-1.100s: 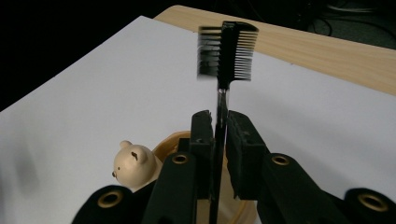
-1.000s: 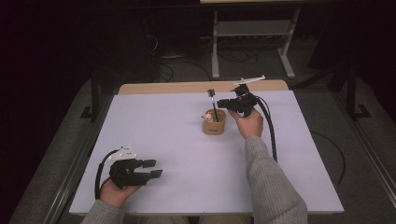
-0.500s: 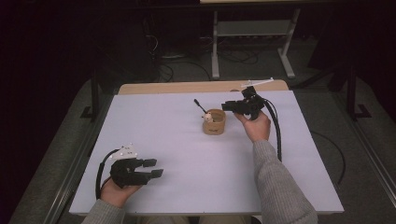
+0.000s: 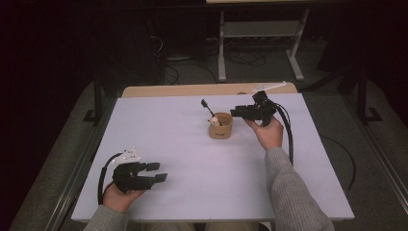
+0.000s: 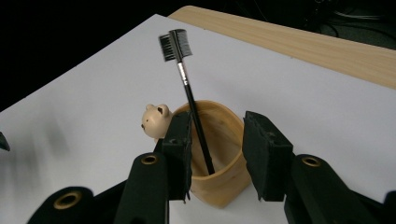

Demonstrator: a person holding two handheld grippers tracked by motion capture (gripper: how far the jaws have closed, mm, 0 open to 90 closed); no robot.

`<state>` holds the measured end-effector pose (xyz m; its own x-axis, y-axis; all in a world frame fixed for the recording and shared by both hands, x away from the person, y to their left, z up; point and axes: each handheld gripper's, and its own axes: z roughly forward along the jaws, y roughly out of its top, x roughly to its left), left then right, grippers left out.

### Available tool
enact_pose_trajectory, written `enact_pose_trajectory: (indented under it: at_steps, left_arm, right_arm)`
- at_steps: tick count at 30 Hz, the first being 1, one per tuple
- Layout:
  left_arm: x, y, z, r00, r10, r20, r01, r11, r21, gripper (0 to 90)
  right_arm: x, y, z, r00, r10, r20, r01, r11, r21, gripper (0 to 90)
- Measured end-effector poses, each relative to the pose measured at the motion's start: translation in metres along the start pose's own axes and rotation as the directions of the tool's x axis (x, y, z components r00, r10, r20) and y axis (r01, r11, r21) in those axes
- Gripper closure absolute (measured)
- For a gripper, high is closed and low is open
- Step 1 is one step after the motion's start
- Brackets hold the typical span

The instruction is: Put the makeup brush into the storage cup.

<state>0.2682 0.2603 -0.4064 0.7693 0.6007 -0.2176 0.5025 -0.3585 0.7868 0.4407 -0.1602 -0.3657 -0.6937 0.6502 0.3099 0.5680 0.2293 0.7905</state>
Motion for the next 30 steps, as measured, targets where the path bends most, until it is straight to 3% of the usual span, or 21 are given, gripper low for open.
enact_pose_trajectory:
  at_steps: [8,30]
  left_arm:
    - [0.001,0.001,-0.001,1.0000,0.006,-0.005,-0.006,1.0000,0.005,43.5]
    - [0.000,0.003,0.002,0.9997,0.013,-0.019,-0.013,0.9999,0.007,39.2]
  right_arm:
    - [0.001,-0.003,-0.007,0.9999,0.002,-0.015,-0.002,1.000,-0.009,57.7]
    - [0.008,-0.023,-0.030,1.0000,-0.007,0.000,0.007,1.000,-0.014,49.6]
